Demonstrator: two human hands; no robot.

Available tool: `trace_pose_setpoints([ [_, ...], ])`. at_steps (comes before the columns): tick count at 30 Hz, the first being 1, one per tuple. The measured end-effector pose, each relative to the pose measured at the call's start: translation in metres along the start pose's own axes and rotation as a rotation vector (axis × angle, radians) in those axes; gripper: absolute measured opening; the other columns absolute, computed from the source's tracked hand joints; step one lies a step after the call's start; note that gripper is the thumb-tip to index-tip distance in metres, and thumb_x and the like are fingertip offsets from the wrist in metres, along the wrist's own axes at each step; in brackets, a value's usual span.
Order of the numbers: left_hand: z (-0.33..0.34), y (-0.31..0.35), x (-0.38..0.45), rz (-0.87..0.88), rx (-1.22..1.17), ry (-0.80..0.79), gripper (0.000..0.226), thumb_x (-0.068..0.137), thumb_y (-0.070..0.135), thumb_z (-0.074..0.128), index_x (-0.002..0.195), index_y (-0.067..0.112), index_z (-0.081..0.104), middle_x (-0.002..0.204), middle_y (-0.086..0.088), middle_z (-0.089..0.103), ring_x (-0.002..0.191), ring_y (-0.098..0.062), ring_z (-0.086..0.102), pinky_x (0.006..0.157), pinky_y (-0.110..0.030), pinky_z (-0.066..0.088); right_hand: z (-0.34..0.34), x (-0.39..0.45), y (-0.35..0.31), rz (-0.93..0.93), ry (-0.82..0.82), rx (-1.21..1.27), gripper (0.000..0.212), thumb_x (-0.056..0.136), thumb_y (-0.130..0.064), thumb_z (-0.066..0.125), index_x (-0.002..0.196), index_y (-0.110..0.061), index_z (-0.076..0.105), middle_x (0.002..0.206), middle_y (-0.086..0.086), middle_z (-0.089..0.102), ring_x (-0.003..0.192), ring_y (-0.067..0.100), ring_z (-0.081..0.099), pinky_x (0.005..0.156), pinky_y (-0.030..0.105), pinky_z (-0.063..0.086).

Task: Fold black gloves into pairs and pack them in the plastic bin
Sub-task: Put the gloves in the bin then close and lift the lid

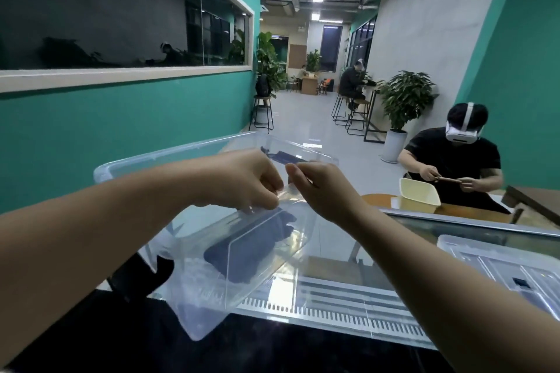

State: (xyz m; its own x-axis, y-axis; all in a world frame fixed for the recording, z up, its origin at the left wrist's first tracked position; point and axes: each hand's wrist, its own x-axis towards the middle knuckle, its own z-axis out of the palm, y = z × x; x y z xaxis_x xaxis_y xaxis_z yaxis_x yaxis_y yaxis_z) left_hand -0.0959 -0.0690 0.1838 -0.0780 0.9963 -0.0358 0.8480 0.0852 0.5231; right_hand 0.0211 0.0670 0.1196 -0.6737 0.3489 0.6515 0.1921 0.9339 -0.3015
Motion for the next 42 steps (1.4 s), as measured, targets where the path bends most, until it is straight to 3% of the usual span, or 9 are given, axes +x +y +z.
trace_pose_setpoints([
  [7, 0.024, 0.032, -0.01, 0.076, 0.032, 0.012, 0.028, 0.087, 0.018, 0.056, 0.112, 0.027, 0.065, 0.095, 0.021, 0.067, 0.075, -0.005, 0.062, 0.06, -0.014, 0.041, -0.041, -0.062, 0.009, -0.077, 0.178, -0.117, 0.04, 0.092, -0.03, 0.041, 0.079, -0.006, 0.07, 0.073, 0.007, 0.073, 0.068, 0.025, 0.067, 0.066, 0.034, 0.049],
  [14, 0.063, 0.062, -0.011, 0.134, 0.065, 0.177, 0.033, 0.094, 0.014, 0.048, 0.118, 0.031, 0.062, 0.098, 0.021, 0.061, 0.095, -0.009, 0.057, 0.081, -0.021, 0.038, -0.072, -0.113, 0.007, -0.043, 0.328, -0.289, 0.028, 0.09, -0.031, 0.049, 0.091, -0.016, 0.072, 0.087, -0.001, 0.076, 0.08, 0.018, 0.07, 0.081, 0.028, 0.04],
  [18, 0.086, 0.062, -0.015, 0.209, 0.145, 0.375, 0.034, 0.096, 0.015, 0.042, 0.117, 0.032, 0.062, 0.094, 0.024, 0.061, 0.071, 0.001, 0.053, 0.062, -0.006, 0.032, -0.08, -0.138, 0.005, -0.04, 0.426, -0.248, 0.021, 0.088, -0.024, 0.055, 0.095, -0.013, 0.071, 0.097, 0.001, 0.074, 0.091, 0.016, 0.067, 0.085, 0.031, 0.051],
  [22, 0.112, 0.053, -0.02, 0.364, 0.358, 0.744, 0.031, 0.08, 0.027, 0.042, 0.093, 0.026, 0.071, 0.084, 0.013, 0.074, 0.07, -0.014, 0.069, 0.066, -0.022, 0.039, -0.08, -0.168, 0.011, -0.02, 0.571, -0.225, 0.015, 0.087, -0.018, 0.057, 0.101, -0.015, 0.061, 0.112, 0.003, 0.063, 0.107, 0.014, 0.055, 0.096, 0.011, 0.037],
  [27, 0.119, 0.054, -0.016, 0.414, 0.383, 0.838, 0.033, 0.082, 0.047, 0.048, 0.079, 0.024, 0.071, 0.066, 0.01, 0.072, 0.055, -0.014, 0.067, 0.061, -0.02, 0.04, -0.078, -0.213, 0.026, 0.181, 0.691, -0.269, 0.017, 0.084, -0.017, 0.058, 0.099, -0.011, 0.052, 0.111, 0.01, 0.049, 0.108, 0.015, 0.045, 0.099, 0.005, 0.029],
  [32, 0.112, 0.05, -0.011, 0.457, 0.348, 0.82, 0.025, 0.079, 0.046, 0.06, 0.077, 0.025, 0.072, 0.066, 0.01, 0.073, 0.053, -0.014, 0.067, 0.061, -0.02, 0.037, -0.082, -0.245, 0.046, 0.542, 0.44, -0.481, 0.022, 0.073, 0.008, 0.07, 0.093, 0.002, 0.063, 0.091, 0.017, 0.063, 0.093, 0.028, 0.057, 0.085, 0.019, 0.035],
  [37, 0.109, 0.048, -0.01, 0.49, 0.328, 0.798, 0.021, 0.077, 0.044, 0.063, 0.078, 0.026, 0.073, 0.067, 0.01, 0.073, 0.055, -0.013, 0.068, 0.061, -0.019, 0.038, -0.086, -0.257, 0.056, 1.045, 0.031, -0.534, 0.033, 0.088, -0.02, 0.061, 0.116, -0.003, 0.058, 0.116, 0.014, 0.058, 0.112, 0.029, 0.049, 0.095, 0.031, 0.038],
  [40, 0.107, 0.045, -0.01, 0.488, 0.303, 0.776, 0.022, 0.077, 0.046, 0.062, 0.079, 0.026, 0.073, 0.068, 0.011, 0.073, 0.056, -0.013, 0.068, 0.061, -0.02, 0.04, -0.084, -0.256, 0.053, 1.106, -0.052, -0.606, 0.01, 0.087, -0.009, 0.055, 0.089, -0.003, 0.063, 0.097, 0.016, 0.063, 0.093, 0.03, 0.056, 0.079, 0.032, 0.048],
  [42, 0.107, 0.044, -0.009, 0.493, 0.294, 0.772, 0.023, 0.077, 0.046, 0.061, 0.08, 0.026, 0.073, 0.07, 0.011, 0.073, 0.057, -0.013, 0.068, 0.061, -0.021, 0.042, -0.084, -0.253, 0.053, 1.152, -0.037, -0.566, 0.022, 0.085, 0.002, 0.045, 0.064, -0.006, 0.045, 0.078, 0.013, 0.056, 0.076, 0.027, 0.05, 0.062, 0.03, 0.042],
])
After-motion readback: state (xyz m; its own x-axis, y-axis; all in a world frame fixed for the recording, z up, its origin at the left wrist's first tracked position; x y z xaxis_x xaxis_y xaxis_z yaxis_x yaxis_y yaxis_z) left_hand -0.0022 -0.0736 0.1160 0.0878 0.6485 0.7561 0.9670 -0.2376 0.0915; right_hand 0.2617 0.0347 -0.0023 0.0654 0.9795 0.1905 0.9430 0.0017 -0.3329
